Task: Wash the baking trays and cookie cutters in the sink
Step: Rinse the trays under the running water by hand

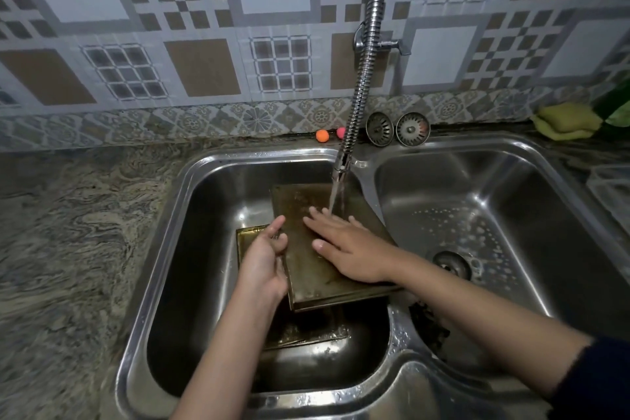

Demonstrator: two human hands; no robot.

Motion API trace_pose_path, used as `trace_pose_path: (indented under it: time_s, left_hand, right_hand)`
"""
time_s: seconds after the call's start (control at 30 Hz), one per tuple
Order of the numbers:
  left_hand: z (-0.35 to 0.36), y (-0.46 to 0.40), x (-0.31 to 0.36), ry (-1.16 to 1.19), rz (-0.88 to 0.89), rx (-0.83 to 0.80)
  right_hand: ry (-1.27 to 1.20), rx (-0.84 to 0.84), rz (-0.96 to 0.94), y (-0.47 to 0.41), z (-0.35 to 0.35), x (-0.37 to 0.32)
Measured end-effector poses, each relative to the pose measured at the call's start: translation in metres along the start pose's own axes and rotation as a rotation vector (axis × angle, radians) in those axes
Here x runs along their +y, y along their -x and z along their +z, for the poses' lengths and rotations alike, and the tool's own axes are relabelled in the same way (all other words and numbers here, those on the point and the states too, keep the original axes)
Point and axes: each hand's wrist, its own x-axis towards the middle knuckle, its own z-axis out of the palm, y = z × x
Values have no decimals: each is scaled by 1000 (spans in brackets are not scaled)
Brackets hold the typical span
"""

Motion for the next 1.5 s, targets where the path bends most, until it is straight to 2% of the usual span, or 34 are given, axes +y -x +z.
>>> trace_pose_path:
  time_s: [0.07, 0.13, 0.23, 0.33, 0.4, 0.5, 0.57, 0.7, 0.73, 0.87, 0.97, 1.03, 1.1, 1.17, 1.27, 1.37, 1.5]
  left_hand:
    - [2, 0, -1, -15, -20, -7]
    - [5, -1, -8, -32, -42, -17]
    - [12, -2, -20, 4, -64, -67]
    - [14, -5, -27, 63, -34, -102]
    - [12, -13, -29, 73, -3, -97]
    - [10, -23, -34, 44, -1, -103]
    - [9, -29, -36, 15, -8, -107]
    - [0, -41, -31, 30, -36, -143]
    - [-7, -48, -30, -37, -19, -123]
    - [-54, -79, -27, -618, 187, 179]
    - [-93, -99, -27, -779, 111, 338]
    - [-108, -110, -29, -832, 40, 343]
    - [-115, -119, -33, -883, -12, 345]
    - [-117, -126, -36, -919, -10, 373]
    - [-117, -127, -38, -962, 31, 394]
    - [-113, -121, -39, -929, 138, 427]
    - [-105, -112, -34, -880, 246, 382]
  right_hand:
    - [73, 7, 89, 13, -12, 19]
    - [110, 22, 257, 21, -25, 37]
    - [22, 112, 377, 29, -34, 53]
    - [-335, 446, 295, 41, -35, 56]
    - [-678, 581, 234, 52, -38, 58]
    - [-1171, 565, 177, 65, -35, 50]
    - [-1308, 571, 192, 66, -28, 47]
    - [-1401, 719, 256, 62, -33, 42]
    - [-1393, 781, 274, 63, -40, 43]
    - [-1299, 1112, 316, 75, -80, 61]
    - [-1017, 1225, 353, 87, -98, 82]
    - [-761, 1131, 396, 88, -97, 90]
    - [-512, 942, 485, 84, -84, 101]
    - [-275, 717, 557, 74, -61, 115]
    - [24, 443, 567, 56, -18, 139]
    - [176, 263, 538, 40, 15, 153]
    - [236, 138, 529, 28, 38, 168]
